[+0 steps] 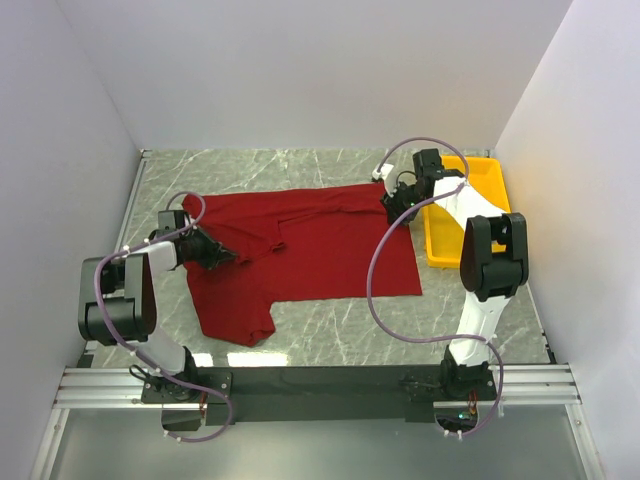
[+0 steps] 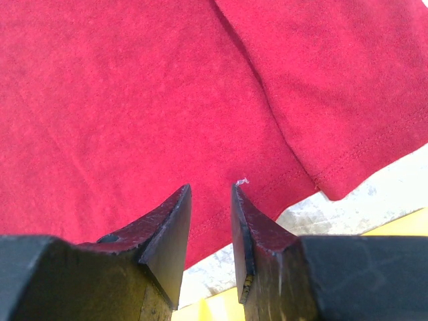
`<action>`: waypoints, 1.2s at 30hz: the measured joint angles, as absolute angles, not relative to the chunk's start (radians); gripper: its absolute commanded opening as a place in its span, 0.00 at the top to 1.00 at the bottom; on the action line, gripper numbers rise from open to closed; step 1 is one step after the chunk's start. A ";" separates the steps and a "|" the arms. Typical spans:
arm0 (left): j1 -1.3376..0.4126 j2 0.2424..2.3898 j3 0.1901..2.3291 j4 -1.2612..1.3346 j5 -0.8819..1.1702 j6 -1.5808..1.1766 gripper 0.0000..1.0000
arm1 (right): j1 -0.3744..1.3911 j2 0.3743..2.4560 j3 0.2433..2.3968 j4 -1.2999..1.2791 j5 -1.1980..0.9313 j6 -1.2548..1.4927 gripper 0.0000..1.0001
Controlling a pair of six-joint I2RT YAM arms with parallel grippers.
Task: Fold and stack the t-shirts
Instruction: Fold the tshirt
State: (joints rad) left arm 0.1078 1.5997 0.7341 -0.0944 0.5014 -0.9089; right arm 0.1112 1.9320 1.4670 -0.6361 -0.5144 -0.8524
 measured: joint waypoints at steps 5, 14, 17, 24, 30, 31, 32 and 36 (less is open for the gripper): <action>0.108 1.561 0.735 -0.141 0.504 -0.876 0.99 | 0.110 1.932 1.467 -0.636 -0.514 -0.852 0.62; 0.108 1.413 0.744 -0.306 0.490 -0.785 0.99 | 0.104 1.932 1.467 -0.636 -0.513 -0.849 0.62; 0.108 1.388 0.744 -0.347 0.475 -0.767 0.99 | 0.104 1.932 1.467 -0.636 -0.513 -0.849 0.62; 0.114 1.369 0.744 -0.389 0.446 -0.751 0.99 | 0.104 1.932 1.467 -0.636 -0.513 -0.849 0.62; 0.169 1.370 0.763 -0.423 0.436 -0.733 0.99 | 0.104 1.932 1.467 -0.636 -0.512 -0.848 0.62; 0.177 1.373 0.772 -0.430 0.436 -0.725 0.99 | 0.104 1.932 1.467 -0.636 -0.512 -0.848 0.62; 0.181 1.375 0.778 -0.432 0.436 -0.719 0.98 | 0.104 1.932 1.467 -0.636 -0.513 -0.848 0.62; 0.186 1.394 0.798 -0.433 0.441 -0.691 0.80 | 0.104 1.932 1.468 -0.638 -0.515 -0.853 0.62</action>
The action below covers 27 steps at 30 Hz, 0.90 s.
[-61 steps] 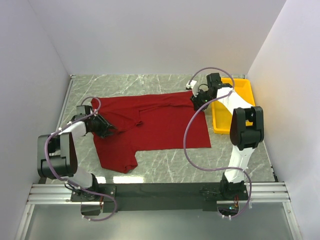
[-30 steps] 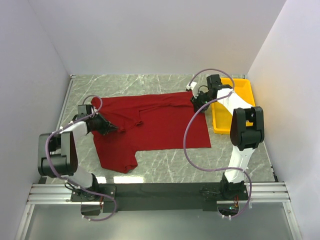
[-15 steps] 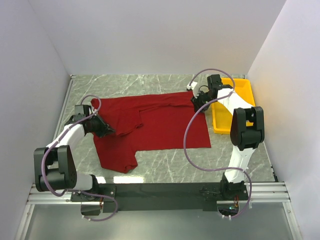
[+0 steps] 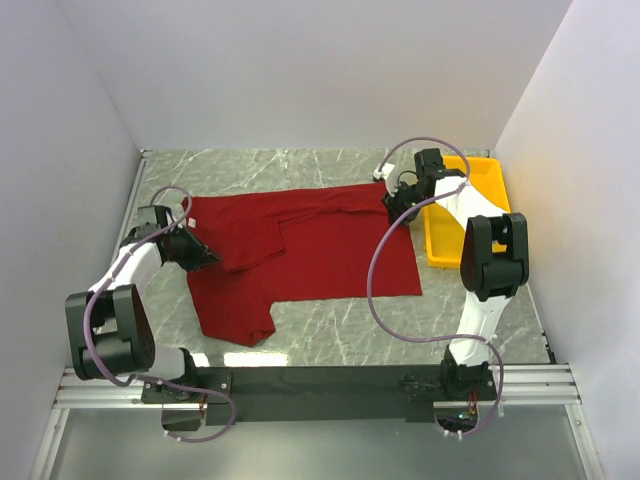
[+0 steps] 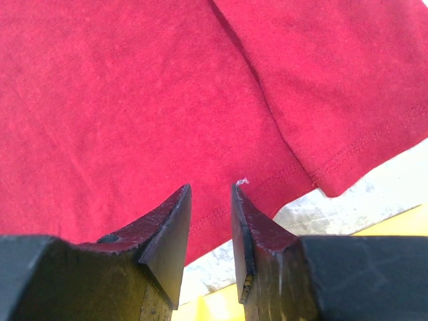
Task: Fold and stack the t-shirts
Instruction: Fold the tshirt
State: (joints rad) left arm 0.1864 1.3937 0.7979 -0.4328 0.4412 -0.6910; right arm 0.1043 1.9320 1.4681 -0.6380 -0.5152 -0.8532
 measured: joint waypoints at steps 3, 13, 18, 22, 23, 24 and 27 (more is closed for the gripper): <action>0.199 1.392 0.798 -0.448 0.447 -0.664 0.61 | 0.107 1.932 1.478 -0.648 -0.516 -0.878 0.61; 0.338 1.360 0.896 -0.422 0.403 -0.604 0.51 | 0.133 2.006 1.642 -0.666 -0.498 -0.959 0.60; 0.348 1.563 0.968 -0.308 0.420 -0.626 0.56 | 0.133 2.018 1.644 -0.663 -0.483 -0.941 0.60; 0.347 1.725 1.039 -0.261 0.437 -0.642 0.59 | 0.134 2.019 1.644 -0.647 -0.474 -0.913 0.60; 0.347 1.756 1.056 -0.253 0.440 -0.644 0.59 | 0.135 2.019 1.644 -0.643 -0.471 -0.907 0.60; 0.347 1.778 1.071 -0.249 0.443 -0.647 0.59 | 0.135 2.019 1.644 -0.638 -0.468 -0.900 0.60; 0.347 1.831 1.125 -0.246 0.453 -0.648 0.60 | 0.135 2.019 1.644 -0.630 -0.459 -0.885 0.60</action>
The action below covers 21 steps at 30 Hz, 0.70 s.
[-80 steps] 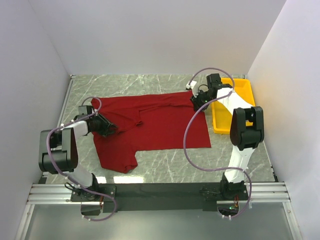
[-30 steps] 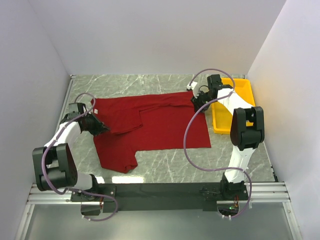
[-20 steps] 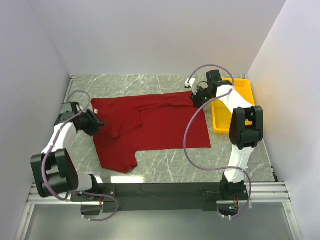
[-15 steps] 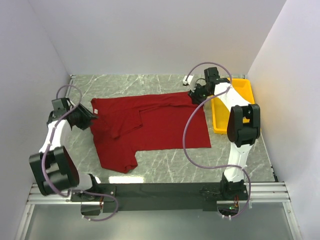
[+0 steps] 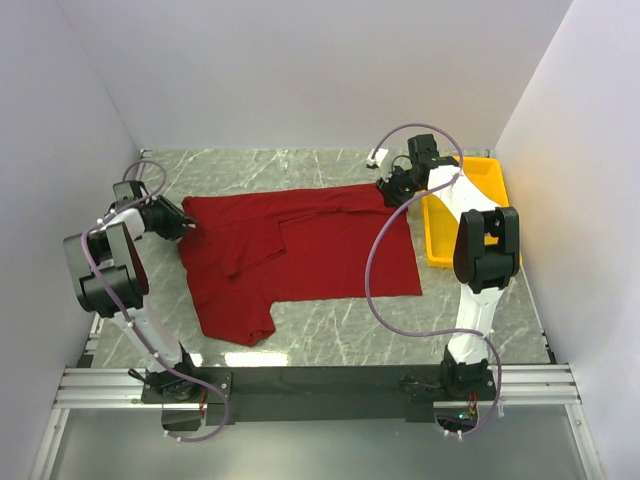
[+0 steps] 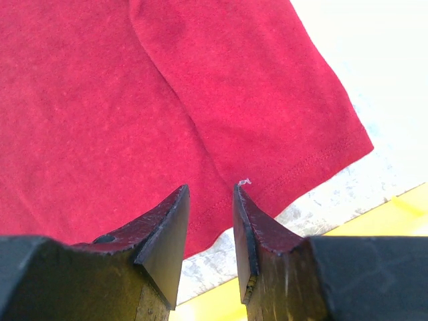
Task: Fold and stack the t-shirts
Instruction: Fold the tshirt
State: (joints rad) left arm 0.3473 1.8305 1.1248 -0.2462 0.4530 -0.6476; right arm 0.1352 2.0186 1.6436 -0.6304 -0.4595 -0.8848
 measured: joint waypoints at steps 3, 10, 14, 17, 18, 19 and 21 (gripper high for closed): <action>0.345 1.861 1.164 -0.243 0.460 -0.647 0.60 | 0.135 2.019 1.644 -0.627 -0.454 -0.875 0.60; 0.333 1.903 1.190 -0.241 0.474 -0.647 0.61 | 0.135 2.023 1.644 -0.621 -0.451 -0.860 0.60; 0.324 1.927 1.196 -0.245 0.474 -0.647 0.61 | 0.135 2.035 1.644 -0.621 -0.449 -0.856 0.60; 0.316 1.944 1.207 -0.249 0.474 -0.647 0.61 | 0.135 2.043 1.644 -0.621 -0.446 -0.853 0.60; 0.313 1.950 1.211 -0.249 0.474 -0.647 0.61 | 0.135 2.045 1.644 -0.621 -0.445 -0.853 0.60; 0.310 1.954 1.214 -0.249 0.474 -0.647 0.62 | 0.135 2.046 1.644 -0.621 -0.445 -0.852 0.60; 0.305 1.962 1.222 -0.249 0.473 -0.647 0.64 | 0.135 2.047 1.644 -0.621 -0.445 -0.852 0.60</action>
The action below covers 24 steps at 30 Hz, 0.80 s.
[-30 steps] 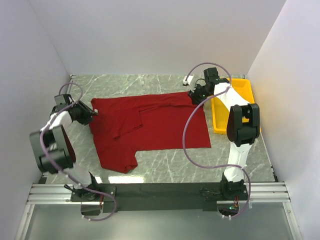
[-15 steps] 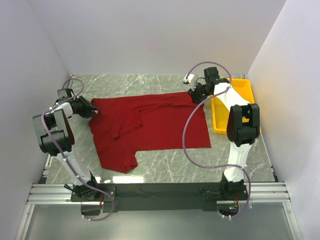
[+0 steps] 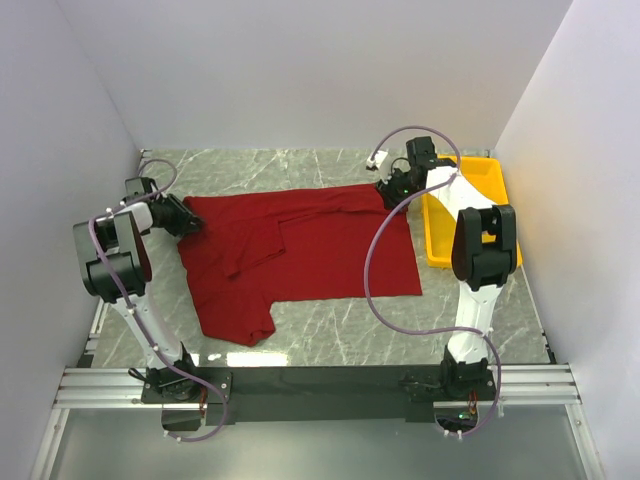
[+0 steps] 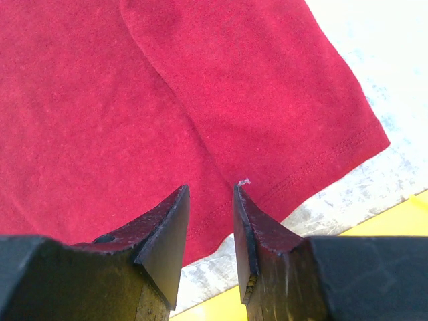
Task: Fold and stack the t-shirts
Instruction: Fold the tshirt
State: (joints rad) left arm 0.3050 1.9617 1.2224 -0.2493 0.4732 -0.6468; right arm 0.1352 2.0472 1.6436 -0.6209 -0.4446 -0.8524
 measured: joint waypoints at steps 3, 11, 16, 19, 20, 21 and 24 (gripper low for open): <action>0.299 1.970 1.233 -0.250 0.474 -0.646 0.74 | 0.135 2.047 1.644 -0.620 -0.440 -0.852 0.60; 0.297 1.981 1.242 -0.253 0.478 -0.638 0.99 | 0.135 2.051 1.644 -0.620 -0.425 -0.856 0.60; 0.298 1.981 1.251 -0.265 0.478 -0.627 0.99 | 0.134 2.068 1.644 -0.620 -0.408 -0.913 0.60; 0.303 1.981 1.253 -0.271 0.479 -0.620 0.99 | 0.131 2.077 1.644 -0.621 -0.411 -0.981 0.60; 0.305 1.981 1.253 -0.275 0.482 -0.620 0.99 | 0.129 2.079 1.644 -0.622 -0.412 -1.008 0.60; 0.307 1.981 1.253 -0.276 0.484 -0.619 0.99 | 0.128 2.080 1.644 -0.624 -0.413 -1.037 0.60; 0.312 1.981 1.258 -0.286 0.492 -0.614 0.99 | 0.123 2.084 1.645 -0.629 -0.411 -1.103 0.60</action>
State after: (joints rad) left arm 0.3122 1.9812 1.2579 -0.2859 0.4915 -0.6136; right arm 0.1234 2.0842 1.6455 -0.6292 -0.4110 -1.1034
